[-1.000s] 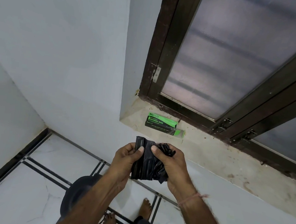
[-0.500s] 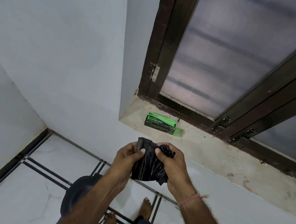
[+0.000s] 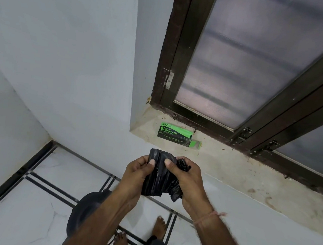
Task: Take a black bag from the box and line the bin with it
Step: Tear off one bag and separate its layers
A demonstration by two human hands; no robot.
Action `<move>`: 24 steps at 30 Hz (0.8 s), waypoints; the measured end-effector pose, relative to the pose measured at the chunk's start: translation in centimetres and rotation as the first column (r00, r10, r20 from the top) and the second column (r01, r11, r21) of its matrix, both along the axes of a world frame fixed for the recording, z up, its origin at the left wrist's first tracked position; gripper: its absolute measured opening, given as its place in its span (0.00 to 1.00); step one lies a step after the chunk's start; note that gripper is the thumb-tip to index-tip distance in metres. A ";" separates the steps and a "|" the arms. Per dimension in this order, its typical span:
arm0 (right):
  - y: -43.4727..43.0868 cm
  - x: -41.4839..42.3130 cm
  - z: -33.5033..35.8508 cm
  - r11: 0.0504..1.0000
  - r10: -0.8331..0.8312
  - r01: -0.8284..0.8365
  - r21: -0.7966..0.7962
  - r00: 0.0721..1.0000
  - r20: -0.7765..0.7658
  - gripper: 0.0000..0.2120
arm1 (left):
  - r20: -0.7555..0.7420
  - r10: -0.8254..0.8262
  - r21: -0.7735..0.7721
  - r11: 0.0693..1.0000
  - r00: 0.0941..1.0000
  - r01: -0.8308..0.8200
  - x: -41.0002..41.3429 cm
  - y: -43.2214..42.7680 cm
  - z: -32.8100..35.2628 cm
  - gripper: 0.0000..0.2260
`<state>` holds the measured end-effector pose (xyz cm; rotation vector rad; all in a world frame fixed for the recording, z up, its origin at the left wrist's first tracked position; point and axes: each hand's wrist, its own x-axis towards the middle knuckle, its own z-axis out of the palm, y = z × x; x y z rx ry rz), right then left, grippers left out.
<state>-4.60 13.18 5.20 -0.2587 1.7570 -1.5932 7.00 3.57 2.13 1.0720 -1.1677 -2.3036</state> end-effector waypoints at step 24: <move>0.3 -0.5 -0.8 1.000 0.004 -0.006 -0.019 0.998 -0.058 0.03 | -0.050 0.067 0.080 0.995 0.997 -0.063 -0.2 0.1 -0.4 0.12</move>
